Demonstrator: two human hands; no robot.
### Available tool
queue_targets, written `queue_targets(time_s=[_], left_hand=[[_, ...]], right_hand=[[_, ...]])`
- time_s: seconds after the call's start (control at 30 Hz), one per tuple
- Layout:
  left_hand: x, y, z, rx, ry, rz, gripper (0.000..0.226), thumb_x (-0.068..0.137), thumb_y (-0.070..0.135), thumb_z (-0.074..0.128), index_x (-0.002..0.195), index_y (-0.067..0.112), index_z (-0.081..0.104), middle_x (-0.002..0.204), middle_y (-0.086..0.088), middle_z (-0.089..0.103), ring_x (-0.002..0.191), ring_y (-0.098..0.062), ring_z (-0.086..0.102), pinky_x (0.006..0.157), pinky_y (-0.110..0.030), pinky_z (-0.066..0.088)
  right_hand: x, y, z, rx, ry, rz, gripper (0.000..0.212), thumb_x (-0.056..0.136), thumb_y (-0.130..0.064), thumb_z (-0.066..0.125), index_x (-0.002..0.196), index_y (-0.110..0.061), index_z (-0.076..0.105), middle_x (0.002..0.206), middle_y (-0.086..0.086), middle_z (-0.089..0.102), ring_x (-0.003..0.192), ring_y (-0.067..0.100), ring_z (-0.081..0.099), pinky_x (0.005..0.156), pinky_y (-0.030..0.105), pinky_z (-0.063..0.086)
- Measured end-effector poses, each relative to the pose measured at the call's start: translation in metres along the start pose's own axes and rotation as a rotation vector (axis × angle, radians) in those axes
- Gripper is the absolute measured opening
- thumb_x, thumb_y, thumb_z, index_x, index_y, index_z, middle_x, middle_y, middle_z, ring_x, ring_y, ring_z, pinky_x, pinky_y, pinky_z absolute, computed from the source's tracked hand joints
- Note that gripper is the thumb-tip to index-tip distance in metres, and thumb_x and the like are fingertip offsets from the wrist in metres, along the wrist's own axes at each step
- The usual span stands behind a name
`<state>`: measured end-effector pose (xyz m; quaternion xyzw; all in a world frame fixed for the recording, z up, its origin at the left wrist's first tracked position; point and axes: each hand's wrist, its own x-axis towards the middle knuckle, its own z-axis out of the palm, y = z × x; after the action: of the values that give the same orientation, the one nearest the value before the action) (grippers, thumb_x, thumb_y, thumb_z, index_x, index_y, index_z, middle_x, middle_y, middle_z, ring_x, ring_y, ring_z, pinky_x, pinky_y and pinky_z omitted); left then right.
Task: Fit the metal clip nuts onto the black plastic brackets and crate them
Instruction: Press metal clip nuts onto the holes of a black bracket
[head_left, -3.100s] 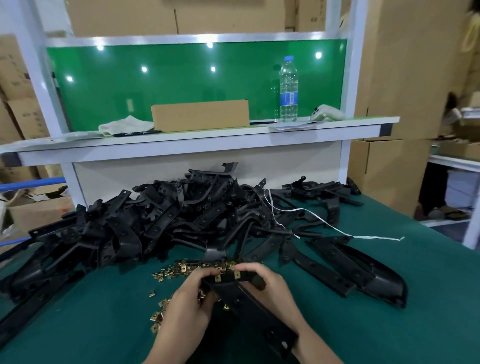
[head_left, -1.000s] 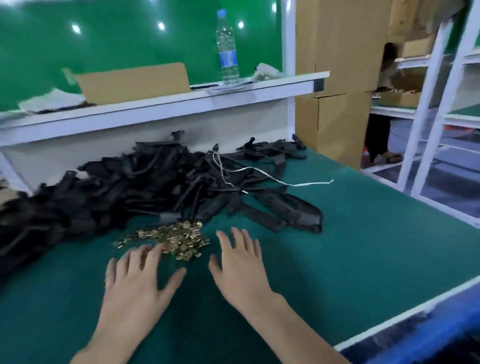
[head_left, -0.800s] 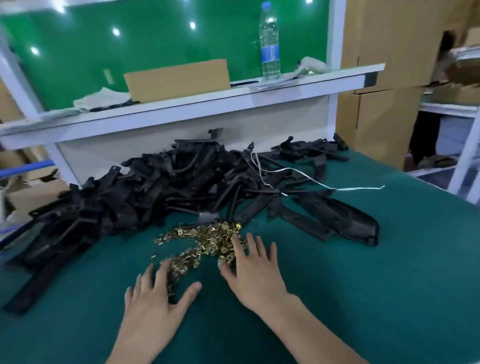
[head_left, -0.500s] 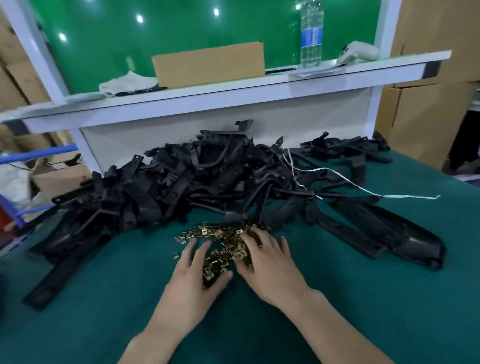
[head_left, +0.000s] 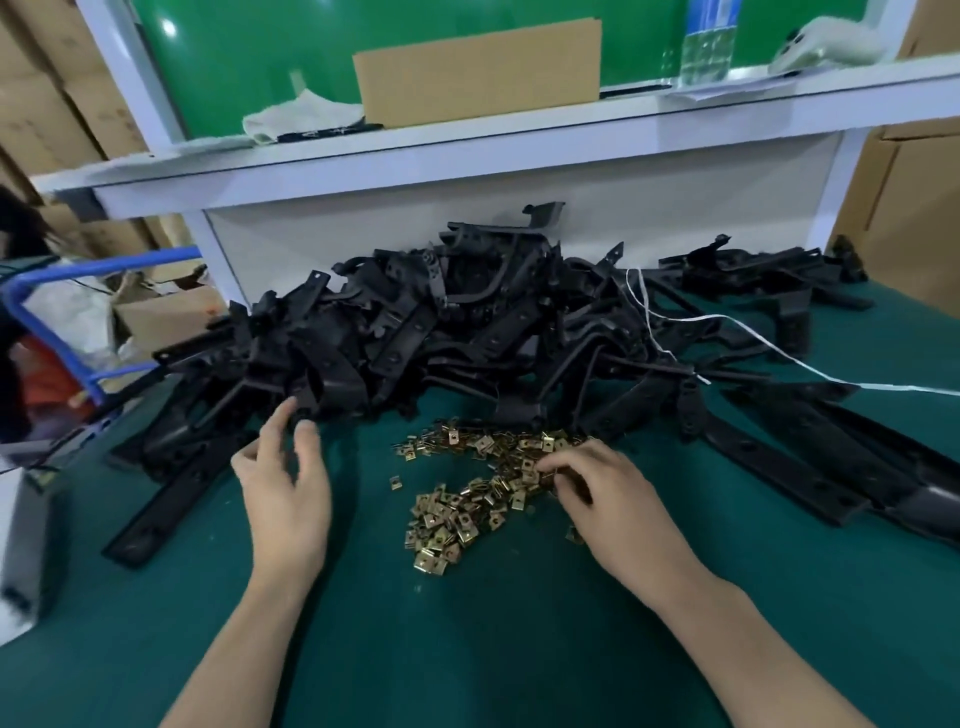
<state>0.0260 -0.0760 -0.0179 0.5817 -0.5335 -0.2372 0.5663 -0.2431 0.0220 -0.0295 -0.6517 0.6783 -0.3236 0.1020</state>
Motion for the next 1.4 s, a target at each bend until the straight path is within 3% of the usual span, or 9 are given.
queue_targets(time_s=[0.1,0.37,0.53,0.77,0.97,1.07,1.13,1.2,1.4], left_hand=[[0.008,-0.006,-0.004,-0.150,-0.103,-0.055,0.026,0.105,0.040,0.047,0.131,0.042,0.054,0.115,0.005,0.064,0.097,0.003,0.064,0.089,-0.024,0.051],[0.001,0.007,-0.003,-0.309,0.021,-0.044,0.021,0.103,0.015,0.052,0.103,0.033,0.061,0.094,0.017,0.062,0.079,0.006,0.061,0.071,-0.018,0.052],[-0.007,0.018,-0.006,-0.299,0.046,0.083,0.025,0.101,0.019,0.058,0.105,0.043,0.062,0.098,0.019,0.064,0.087,-0.004,0.059,0.082,-0.025,0.052],[-0.023,0.030,-0.004,-0.304,-0.008,0.193,0.032,0.098,0.015,0.065,0.098,0.046,0.059,0.084,0.024,0.058,0.077,-0.002,0.051,0.074,-0.015,0.045],[-0.064,0.042,0.009,0.214,-0.165,0.814,0.024,0.094,0.011,0.059,0.112,0.025,0.055,0.110,0.008,0.053,0.093,-0.009,0.057,0.072,-0.028,0.052],[-0.087,0.050,0.027,0.447,-0.276,1.127,0.043,0.083,-0.002,0.068,0.116,0.024,0.056,0.111,0.001,0.053,0.090,-0.019,0.053,0.071,-0.034,0.054],[-0.104,0.055,0.038,0.470,-0.417,1.281,0.037,0.088,0.014,0.058,0.122,0.029,0.055,0.115,0.002,0.052,0.095,-0.016,0.052,0.079,-0.029,0.050],[-0.118,0.055,0.046,0.435,-0.592,1.327,0.042,0.096,0.028,0.057,0.136,0.034,0.048,0.123,0.005,0.055,0.104,-0.011,0.054,0.087,-0.024,0.046],[-0.099,0.047,0.036,0.441,-0.653,0.990,0.051,0.099,0.060,0.041,0.143,0.034,0.044,0.129,0.017,0.049,0.116,-0.002,0.047,0.098,-0.027,0.047]], right_hand=[[0.000,0.001,0.001,0.056,0.020,0.026,0.021,0.103,-0.024,0.054,0.115,-0.033,0.068,0.110,-0.017,0.055,0.102,0.004,0.051,0.080,0.014,0.037],[-0.001,0.000,-0.002,0.166,0.076,0.044,0.019,0.103,-0.027,0.054,0.112,-0.033,0.070,0.112,-0.024,0.060,0.098,-0.012,0.051,0.082,-0.001,0.035],[-0.001,0.001,-0.001,0.189,0.093,0.035,0.019,0.102,-0.028,0.056,0.113,-0.031,0.071,0.108,-0.026,0.060,0.098,-0.024,0.048,0.083,0.000,0.035],[-0.003,0.000,-0.001,0.192,0.078,0.044,0.033,0.101,-0.048,0.045,0.116,-0.032,0.070,0.105,-0.024,0.063,0.101,-0.008,0.055,0.085,0.010,0.042],[-0.007,-0.011,-0.012,0.647,0.142,0.064,0.045,0.096,-0.074,0.034,0.136,-0.058,0.047,0.129,-0.032,0.058,0.124,-0.013,0.048,0.099,0.022,0.036],[-0.005,-0.017,-0.016,1.034,0.118,0.060,0.076,0.086,-0.082,0.043,0.151,-0.045,0.032,0.139,-0.021,0.058,0.128,0.002,0.054,0.107,0.038,0.040],[-0.002,-0.021,-0.019,1.249,0.169,0.156,0.078,0.082,-0.071,0.063,0.147,-0.031,0.044,0.133,-0.009,0.065,0.121,0.016,0.063,0.100,0.042,0.050],[0.000,-0.022,-0.026,1.429,0.259,0.297,0.044,0.082,-0.048,0.076,0.120,-0.026,0.070,0.118,0.005,0.072,0.107,0.026,0.071,0.079,0.035,0.060],[0.001,-0.013,-0.039,1.496,0.263,0.472,0.021,0.098,-0.026,0.061,0.111,-0.010,0.067,0.103,0.015,0.075,0.087,0.031,0.075,0.057,0.031,0.059]])
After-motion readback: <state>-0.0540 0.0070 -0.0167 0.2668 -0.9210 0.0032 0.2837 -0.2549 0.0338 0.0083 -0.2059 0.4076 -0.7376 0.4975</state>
